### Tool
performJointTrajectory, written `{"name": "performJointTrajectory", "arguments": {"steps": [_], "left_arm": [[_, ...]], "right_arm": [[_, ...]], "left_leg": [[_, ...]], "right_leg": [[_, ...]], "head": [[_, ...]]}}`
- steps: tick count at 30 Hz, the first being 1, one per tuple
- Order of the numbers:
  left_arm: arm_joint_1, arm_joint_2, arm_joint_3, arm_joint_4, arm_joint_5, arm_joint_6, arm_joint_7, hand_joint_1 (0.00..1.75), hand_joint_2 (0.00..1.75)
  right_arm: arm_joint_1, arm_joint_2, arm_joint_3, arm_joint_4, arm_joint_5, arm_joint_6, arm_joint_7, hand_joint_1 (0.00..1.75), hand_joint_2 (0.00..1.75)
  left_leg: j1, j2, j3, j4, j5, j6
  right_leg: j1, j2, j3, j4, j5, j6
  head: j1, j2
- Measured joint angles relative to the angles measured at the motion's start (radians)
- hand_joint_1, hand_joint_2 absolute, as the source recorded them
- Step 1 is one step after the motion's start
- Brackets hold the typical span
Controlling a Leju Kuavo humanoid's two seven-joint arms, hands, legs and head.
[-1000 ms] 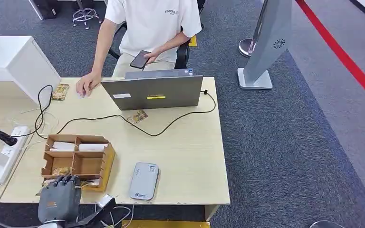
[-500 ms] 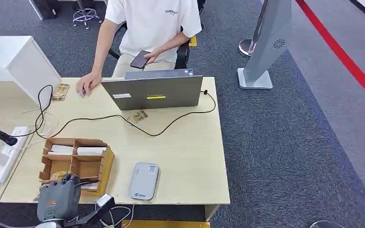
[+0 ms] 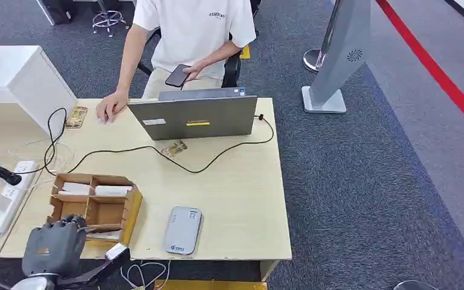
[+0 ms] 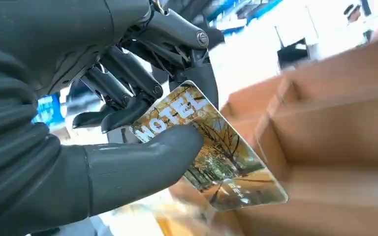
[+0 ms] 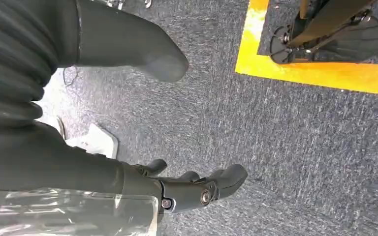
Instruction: Pass the card to the sensor for recognition and then transmit it.
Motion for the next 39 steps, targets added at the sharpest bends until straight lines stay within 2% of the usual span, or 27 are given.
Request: {"name": "performJointTrajectory", "arguments": {"steps": [4, 7, 11, 15, 17, 19, 23, 26, 28, 31, 34, 39], "left_arm": [[-0.051, 0.114, 0.000, -0.101, 0.071, -0.088, -0.029, 1.75, 1.75], [-0.100, 0.175, 0.000, -0.149, 0.103, -0.124, -0.037, 1.75, 1.75], [-0.201, 0.220, 0.000, -0.170, 0.113, -0.152, -0.033, 1.75, 1.75], [-0.374, 0.214, -0.023, -0.143, 0.045, -0.139, 0.003, 1.75, 1.75], [-0.442, 0.193, -0.043, -0.099, -0.004, -0.103, 0.018, 1.75, 1.75], [-0.492, 0.168, -0.059, -0.035, -0.059, -0.028, 0.033, 1.75, 1.75], [-0.571, 0.128, -0.072, 0.104, -0.082, 0.102, 0.034, 1.75, 1.75], [-0.607, 0.113, -0.076, 0.184, -0.083, 0.137, 0.037, 1.75, 1.75], [-0.646, 0.111, -0.087, 0.251, -0.083, 0.165, 0.069, 1.75, 1.75], [-0.731, 0.119, -0.102, 0.411, -0.083, 0.219, 0.097, 1.75, 1.75], [-0.821, 0.119, -0.102, 0.576, -0.083, 0.253, 0.098, 1.75, 1.75], [-0.901, 0.116, -0.102, 0.744, -0.083, 0.262, 0.093, 1.75, 1.75]], "right_arm": [[-0.001, 0.000, -0.005, 0.000, 0.011, 0.000, 0.005, 0.00, 1.75], [0.000, 0.000, -0.006, 0.000, 0.020, 0.000, 0.008, 0.00, 1.75], [-0.001, 0.001, -0.006, 0.000, 0.038, 0.002, 0.009, 0.00, 1.75], [-0.003, 0.001, -0.004, 0.000, 0.077, 0.009, 0.010, 0.00, 1.75], [-0.004, 0.001, 0.003, 0.000, 0.094, 0.013, 0.011, 0.00, 1.75], [-0.004, 0.001, 0.010, 0.000, 0.107, 0.018, 0.010, 0.00, 1.75], [-0.009, 0.001, 0.024, 0.000, 0.127, 0.025, 0.000, 0.00, 1.75], [-0.010, 0.001, 0.034, 0.000, 0.133, 0.026, -0.002, 0.00, 1.75], [-0.009, 0.001, 0.039, 0.000, 0.134, 0.030, -0.004, 0.00, 1.75], [-0.013, 0.001, 0.056, 0.001, 0.135, 0.037, -0.008, 0.00, 1.75], [-0.014, 0.001, 0.062, 0.001, 0.133, 0.045, -0.007, 0.00, 1.75], [-0.014, -0.001, 0.062, 0.002, 0.132, 0.056, 0.010, 0.00, 1.75]], "left_leg": [[0.001, 0.000, 0.000, 0.000, 0.001, -0.001], [0.001, 0.000, 0.000, 0.000, 0.001, -0.001], [0.000, -0.001, 0.000, 0.001, 0.001, -0.001], [0.000, -0.002, -0.001, 0.002, 0.001, 0.000], [0.000, -0.001, 0.000, 0.002, 0.001, 0.000], [0.000, 0.000, 0.000, 0.002, 0.001, 0.000], [0.000, 0.000, 0.000, 0.002, 0.001, 0.000], [0.000, 0.001, -0.001, 0.002, 0.001, 0.000], [0.000, 0.000, -0.001, 0.002, 0.001, 0.000], [0.000, 0.001, -0.001, 0.002, 0.002, 0.000], [0.000, 0.001, -0.001, 0.002, 0.002, -0.001], [0.000, 0.001, -0.002, 0.002, 0.002, -0.001]], "right_leg": [[0.000, 0.000, 0.000, 0.000, 0.000, 0.000], [0.000, 0.000, 0.001, 0.000, 0.001, -0.001], [0.000, -0.001, 0.000, 0.000, 0.001, -0.001], [0.000, -0.003, 0.001, 0.000, 0.001, -0.001], [0.000, -0.002, 0.001, 0.000, 0.003, -0.001], [0.000, -0.001, 0.001, 0.000, 0.003, -0.001], [0.000, 0.000, 0.000, 0.000, 0.003, -0.001], [0.000, 0.001, -0.001, 0.000, 0.003, -0.001], [0.000, 0.000, -0.001, 0.000, 0.003, -0.001], [0.000, 0.001, -0.002, 0.000, 0.003, -0.001], [0.000, 0.002, -0.002, 0.001, 0.004, -0.001], [0.000, 0.002, -0.002, 0.001, 0.004, -0.001]], "head": [[0.001, 0.000], [0.001, 0.000], [0.001, 0.000], [0.001, 0.000], [0.001, 0.000], [0.000, 0.000], [0.001, 0.000], [0.001, 0.000], [0.001, 0.000], [0.001, 0.000], [0.000, 0.000], [0.000, 0.000]]}}
